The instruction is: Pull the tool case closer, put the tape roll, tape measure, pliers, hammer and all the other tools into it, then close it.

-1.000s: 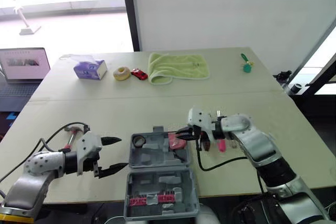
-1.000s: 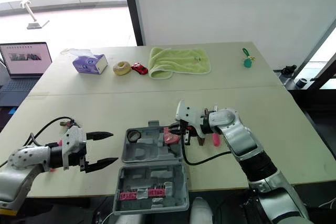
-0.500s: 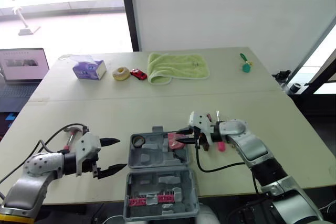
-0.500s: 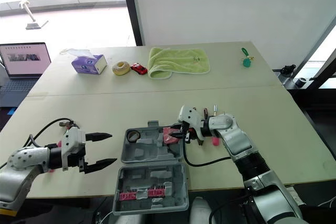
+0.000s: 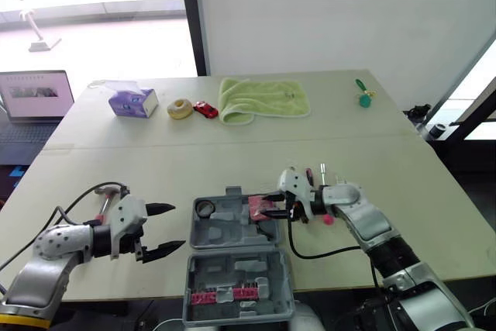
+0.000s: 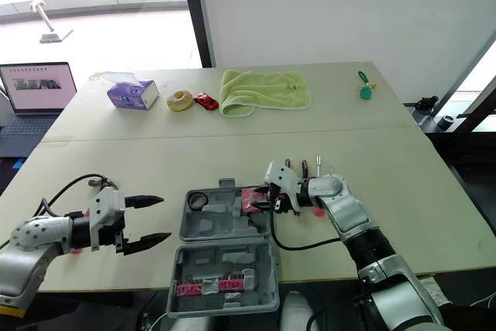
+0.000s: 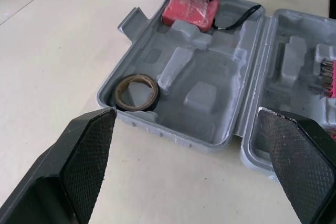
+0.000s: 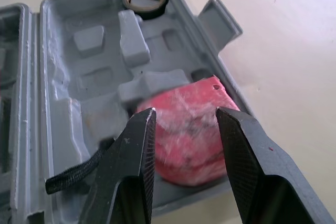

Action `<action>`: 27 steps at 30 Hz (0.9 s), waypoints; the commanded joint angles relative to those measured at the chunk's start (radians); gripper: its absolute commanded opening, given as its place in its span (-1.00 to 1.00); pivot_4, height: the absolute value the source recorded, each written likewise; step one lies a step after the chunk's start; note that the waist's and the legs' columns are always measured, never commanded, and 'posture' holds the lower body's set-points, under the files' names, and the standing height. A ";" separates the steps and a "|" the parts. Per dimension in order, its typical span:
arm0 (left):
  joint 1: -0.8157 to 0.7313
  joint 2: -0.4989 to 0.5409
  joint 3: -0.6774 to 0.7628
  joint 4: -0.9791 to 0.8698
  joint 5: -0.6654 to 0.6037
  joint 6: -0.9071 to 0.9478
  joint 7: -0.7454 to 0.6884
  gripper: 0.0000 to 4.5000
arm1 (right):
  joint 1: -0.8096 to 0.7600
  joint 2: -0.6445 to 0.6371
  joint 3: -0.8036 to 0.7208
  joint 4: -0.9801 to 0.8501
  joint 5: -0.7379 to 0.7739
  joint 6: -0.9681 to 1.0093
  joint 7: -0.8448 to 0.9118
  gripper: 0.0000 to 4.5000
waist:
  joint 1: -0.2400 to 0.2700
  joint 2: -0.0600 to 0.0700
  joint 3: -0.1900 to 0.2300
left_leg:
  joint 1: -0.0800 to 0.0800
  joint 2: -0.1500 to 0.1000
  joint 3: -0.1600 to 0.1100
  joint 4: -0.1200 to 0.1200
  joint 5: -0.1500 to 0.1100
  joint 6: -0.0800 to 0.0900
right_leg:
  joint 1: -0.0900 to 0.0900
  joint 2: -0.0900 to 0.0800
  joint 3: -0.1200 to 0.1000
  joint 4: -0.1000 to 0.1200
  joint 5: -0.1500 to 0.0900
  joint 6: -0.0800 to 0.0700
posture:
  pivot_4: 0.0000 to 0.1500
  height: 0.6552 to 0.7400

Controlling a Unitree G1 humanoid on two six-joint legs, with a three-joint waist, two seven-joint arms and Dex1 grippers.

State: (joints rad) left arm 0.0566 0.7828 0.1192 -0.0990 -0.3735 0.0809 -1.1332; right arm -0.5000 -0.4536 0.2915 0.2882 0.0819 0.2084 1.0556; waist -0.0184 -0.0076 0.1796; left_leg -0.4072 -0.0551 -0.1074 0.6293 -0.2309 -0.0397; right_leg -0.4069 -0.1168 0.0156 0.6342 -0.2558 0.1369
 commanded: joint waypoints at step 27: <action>0.187 -0.081 0.539 0.342 -0.050 -0.132 0.287 1.00 | 0.583 -0.158 -0.818 -0.232 0.280 -0.168 -0.276 0.98 | 0.006 -0.001 -0.001 | 0.014 0.001 0.001 -0.008 0.000 0.000 | 0.012 -0.001 0.003 -0.004 -0.003 -0.003 | 1.00 1.00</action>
State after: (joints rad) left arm 0.2217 0.7080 0.6012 0.1938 -0.4340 -0.0015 -0.8692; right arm 0.0572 -0.6194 -0.4519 0.0537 0.3365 0.0721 0.8114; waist -0.0128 -0.0086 0.1784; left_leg -0.3931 -0.0541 -0.1056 0.6207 -0.2312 -0.0395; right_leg -0.3950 -0.1185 0.0183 0.6301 -0.2589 0.1339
